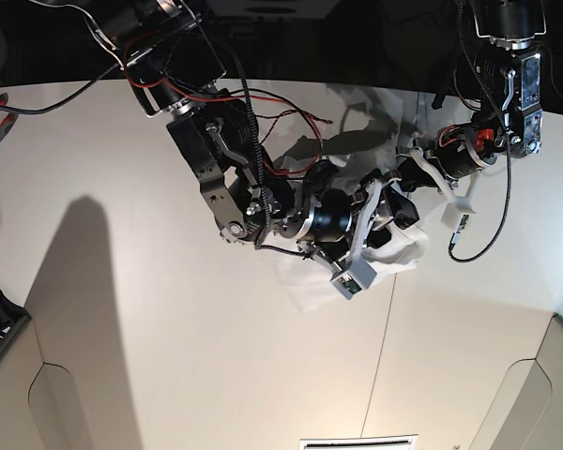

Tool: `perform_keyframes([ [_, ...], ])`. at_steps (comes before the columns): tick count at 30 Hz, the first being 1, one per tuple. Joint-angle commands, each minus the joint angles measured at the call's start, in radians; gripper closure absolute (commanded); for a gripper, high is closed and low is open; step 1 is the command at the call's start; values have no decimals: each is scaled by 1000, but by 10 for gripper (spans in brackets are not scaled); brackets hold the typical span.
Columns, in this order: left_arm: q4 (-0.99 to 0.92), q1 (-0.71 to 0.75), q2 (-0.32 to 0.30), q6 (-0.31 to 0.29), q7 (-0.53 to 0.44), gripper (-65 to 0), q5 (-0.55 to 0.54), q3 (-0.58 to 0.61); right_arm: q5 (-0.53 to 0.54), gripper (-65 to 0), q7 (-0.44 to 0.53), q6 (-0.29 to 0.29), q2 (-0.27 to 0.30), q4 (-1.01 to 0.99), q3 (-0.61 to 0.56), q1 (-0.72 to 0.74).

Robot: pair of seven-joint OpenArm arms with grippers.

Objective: Layout the t-shirt on the table in an organized manner, then fold the t-shirt properly
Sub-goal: 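Press the folded bundle with both grippers to compact it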

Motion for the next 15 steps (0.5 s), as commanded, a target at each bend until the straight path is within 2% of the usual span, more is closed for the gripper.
perform_keyframes([
  [1, 7, -5, -8, -3, 7, -13, -7, 0, 42, -312, 26, 32, -16, 19, -2, 22],
  [6, 9, -6, -11, -20, -14, -13, -32, 0, 143, -312, 25, 103, -16, 27, -1, 22],
  [10, 27, -15, -28, -80, -10, -14, -67, -10, 160, -312, 20, 108, -16, 92, 4, 22],
  [13, 52, -37, -39, -91, 8, -16, -66, -48, 159, -312, -8, 108, -16, 172, 23, 22],
  [15, 74, -50, -48, -91, 29, -44, -66, -81, 156, -312, -21, 108, -16, 224, 45, 21],
])
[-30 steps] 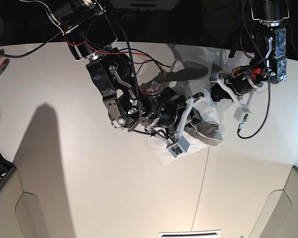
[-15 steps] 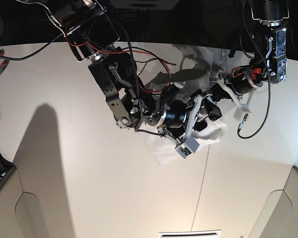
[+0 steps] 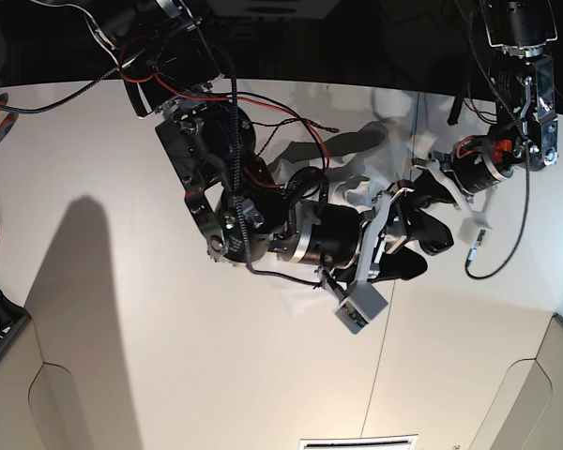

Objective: Layout the t-shirt on the table in an organized manner, then fold the t-shirt properly
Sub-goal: 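Press the folded bundle with both grippers to compact it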

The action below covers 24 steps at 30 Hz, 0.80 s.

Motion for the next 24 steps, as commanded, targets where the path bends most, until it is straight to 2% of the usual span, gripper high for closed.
perform_keyframes([
  [1, 31, -18, -23, -23, 2, -82, -18, -19, 10, -312, 17, 8, -13, 41, 14, 21],
  [3, 51, -29, -50, -23, 19, -156, -17, -50, -32, -312, 17, 6, -13, 84, 50, 21],
  [6, 84, -49, -93, -22, 14, -170, -21, -110, -104, -297, 17, -1, -13, 130, 129, 21],
  [7, 97, -60, -103, -14, 5, -170, -32, -133, -126, -266, 17, -13, -13, 139, 164, 21],
  [8, 107, -71, -110, -7, -6, -168, -65, -156, -150, -211, 14, -34, -13, 143, 203, 21],
  [10, 126, -103, -114, -1, -11, -125, -171, -188, -192, -30, 13, -93, -13, 143, 290, 16],
  [11, 131, -119, -115, 2, -11, -79, -227, -189, -206, 0, 12, -124, -13, 143, 336, 13],
  [13, 133, -157, -102, 2, -9, 0, -285, -171, -212, 0, -15, -148, -13, 138, 427, 14],
  [16, 133, -214, -64, 24, 10, 0, -283, -76, -184, 0, -63, -146, -13, 137, 543, 13],
  [18, 132, -244, -30, 60, 11, 0, -269, 19, -124, 0, -91, -132, -13, 135, 593, 13],
  [21, 132, -282, 29, 111, 11, 0, -180, 170, -65, 0, -105, -95, -12, 117, 604, 13],
  [24, 132, -297, 68, 151, 11, 0, -100, 293, -63, 0, -118, -92, -13, 72, 563, 13],
])
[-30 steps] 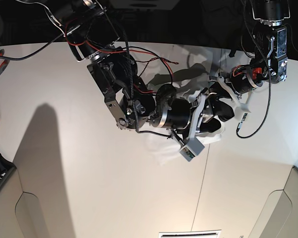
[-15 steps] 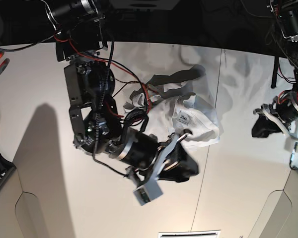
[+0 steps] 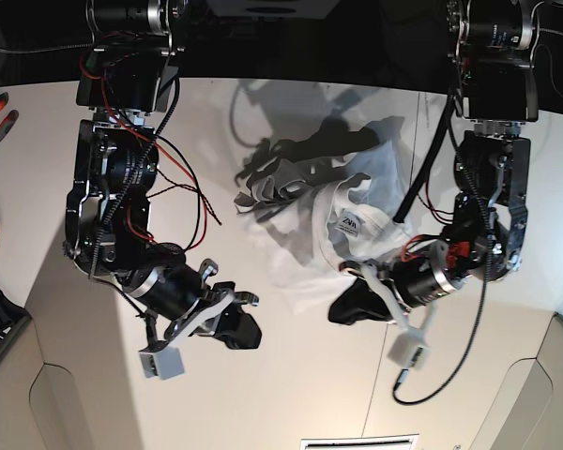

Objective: Layout the t-shirt on the table in an organized manner, then fold the t-shirt properly
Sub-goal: 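Press the folded bundle with both grippers to compact it, then grasp the folded white shirt bundle with the right gripper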

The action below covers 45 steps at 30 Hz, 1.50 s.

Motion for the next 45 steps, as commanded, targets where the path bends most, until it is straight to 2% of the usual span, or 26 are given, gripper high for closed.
perform_keyframes([
  [1, 16, -18, -6, 18, -16, 0, 5, 23, 19, 0, 11, 12, -6, -13, -23, 22],
  [4, 14, -4, -7, 45, 11, 0, 51, 81, 6, 0, 13, 12, -7, -114, -69, 21],
  [10, 8, 89, -19, 45, 18, 0, 123, 85, 3, 0, 56, 38, -7, -384, -96, 22],
  [14, 7, 174, -18, 45, -19, 0, 219, 85, -24, 0, 85, 37, -6, -536, -96, 22],
  [18, 7, 240, -18, 45, -86, 0, 310, 85, -23, 0, 84, 37, -6, -576, -96, 22],
  [23, 7, 247, -19, 47, -89, 0, 365, 85, -21, 0, 84, 38, -6, -533, -96, 24],
  [26, 8, 231, -19, 53, -93, 0, 360, 85, -15, 0, 70, 39, -6, -467, -96, 24],
  [29, 33, 201, -28, 52, -62, 0, 320, 85, -10, 0, 28, 67, -6, -354, -96, 24],
  [32, 121, 174, -52, 52, 30, 0, 262, 77, -11, 0, -31, 76, -6, -203, -96, 24],
  [36, 314, 173, -95, 52, 50, 0, 220, 13, -11, 0, -68, 76, -5, -13, -96, 29],
  [39, 448, 173, -101, 53, 50, 0, 214, -80, -22, 0, -92, 147, -3, 64, -100, 42],
  [42, 514, 176, -101, 53, 46, 0, 214, -180, -42, 0, -142, 164, 40, 58, -180, 86],
  [45, 511, 196, -101, 53, 37, 0, 214, -262, -116, 0, -141, 180, 132, 50, -353, 132],
])
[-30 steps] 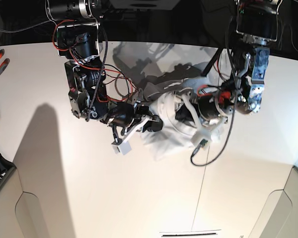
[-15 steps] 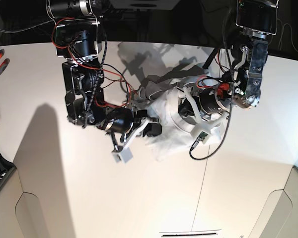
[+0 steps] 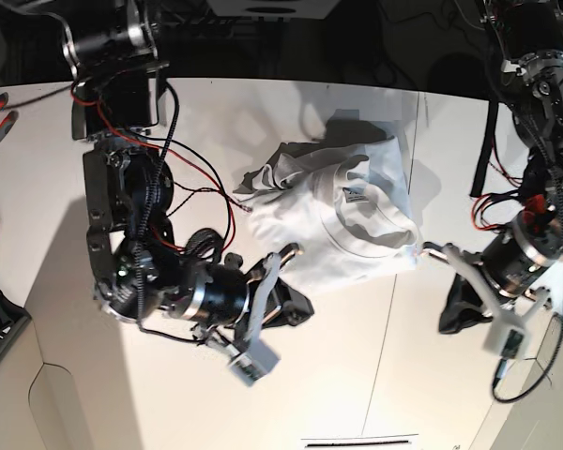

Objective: Layout the t-shirt on the table in an organized manner, then fold the t-shirt properly
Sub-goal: 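Grasp the folded white shirt bundle with the right gripper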

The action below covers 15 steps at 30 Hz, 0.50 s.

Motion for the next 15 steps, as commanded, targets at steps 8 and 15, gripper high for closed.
perform_keyframes([
  [8, 12, 61, -6, 1, -22, 0, -10, -102, -16, 0, 84, 29, 127, -146, -436, 167],
  [15, 12, 80, -5, 1, -22, 0, -11, -105, -149, 0, 257, 42, 97, -409, -655, 276],
])
